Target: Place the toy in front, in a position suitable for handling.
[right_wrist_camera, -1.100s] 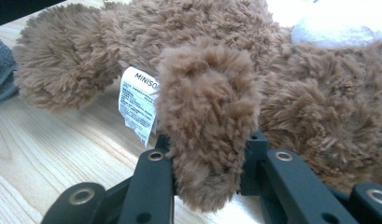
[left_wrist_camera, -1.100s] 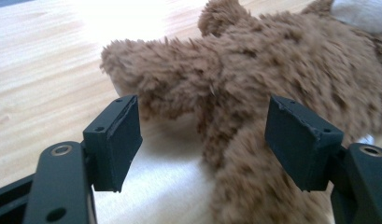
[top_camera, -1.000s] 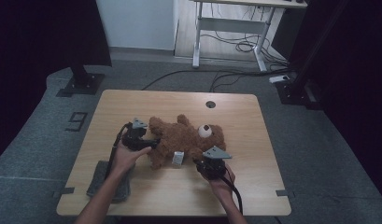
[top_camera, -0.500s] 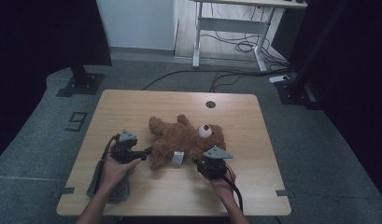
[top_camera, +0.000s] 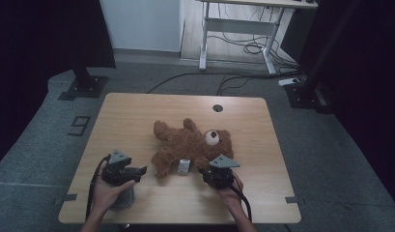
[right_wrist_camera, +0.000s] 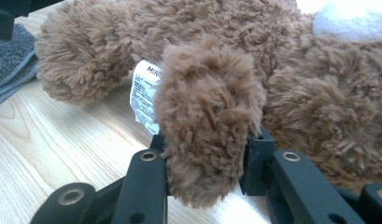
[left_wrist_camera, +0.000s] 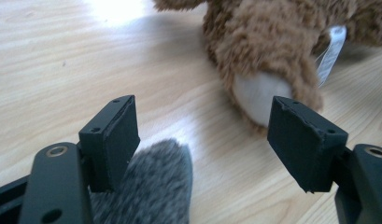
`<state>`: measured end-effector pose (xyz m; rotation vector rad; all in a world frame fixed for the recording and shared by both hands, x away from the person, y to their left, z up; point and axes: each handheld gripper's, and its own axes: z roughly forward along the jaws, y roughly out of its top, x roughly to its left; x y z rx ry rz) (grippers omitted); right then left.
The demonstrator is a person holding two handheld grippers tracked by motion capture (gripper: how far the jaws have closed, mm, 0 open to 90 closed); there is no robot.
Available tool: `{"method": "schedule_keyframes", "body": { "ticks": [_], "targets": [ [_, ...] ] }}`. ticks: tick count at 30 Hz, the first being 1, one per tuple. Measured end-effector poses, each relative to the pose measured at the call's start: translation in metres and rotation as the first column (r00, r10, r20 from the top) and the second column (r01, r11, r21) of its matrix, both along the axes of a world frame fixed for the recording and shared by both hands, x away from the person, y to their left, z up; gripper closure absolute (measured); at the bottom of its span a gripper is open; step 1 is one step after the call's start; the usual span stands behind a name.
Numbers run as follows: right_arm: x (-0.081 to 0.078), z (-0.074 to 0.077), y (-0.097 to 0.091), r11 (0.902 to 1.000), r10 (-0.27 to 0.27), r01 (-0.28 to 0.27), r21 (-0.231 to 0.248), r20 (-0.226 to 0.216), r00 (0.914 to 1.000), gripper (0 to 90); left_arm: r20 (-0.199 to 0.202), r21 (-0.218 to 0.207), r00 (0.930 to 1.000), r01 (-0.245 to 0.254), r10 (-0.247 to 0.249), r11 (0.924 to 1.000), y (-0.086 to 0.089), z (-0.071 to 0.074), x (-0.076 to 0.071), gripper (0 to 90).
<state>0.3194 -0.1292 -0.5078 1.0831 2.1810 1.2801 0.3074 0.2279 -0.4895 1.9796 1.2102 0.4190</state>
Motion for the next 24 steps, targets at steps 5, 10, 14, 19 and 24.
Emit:
{"method": "schedule_keyframes", "body": {
  "ticks": [5,10,14,19,24],
  "targets": [
    [0.0,-0.001,-0.002,1.0,-0.005,0.005,0.004,-0.003,1.0,66.5,0.005,0.023,0.9999,-0.01,0.01,0.9997,0.005,-0.007,-0.009,25.1],
    [0.001,-0.002,-0.004,0.9999,-0.009,0.009,0.013,-0.006,0.9999,65.9,-0.009,0.044,0.9999,-0.011,0.012,0.9989,0.009,-0.013,-0.015,24.1],
    [0.0,-0.003,-0.006,0.9999,-0.006,0.006,0.01,-0.009,0.9999,65.4,-0.018,0.046,0.9996,-0.02,0.021,0.9988,0.013,-0.016,-0.016,23.5],
    [0.0,-0.004,-0.008,0.9998,-0.009,0.009,0.016,-0.014,0.9999,65.2,-0.027,0.05,0.9983,-0.051,0.052,0.9974,0.021,-0.02,-0.021,22.5],
    [0.0,-0.004,-0.008,0.9998,-0.009,0.01,0.016,-0.015,0.9998,64.9,-0.052,0.081,0.9965,-0.061,0.066,0.9948,0.02,-0.029,-0.022,22.0]
  ]
}}
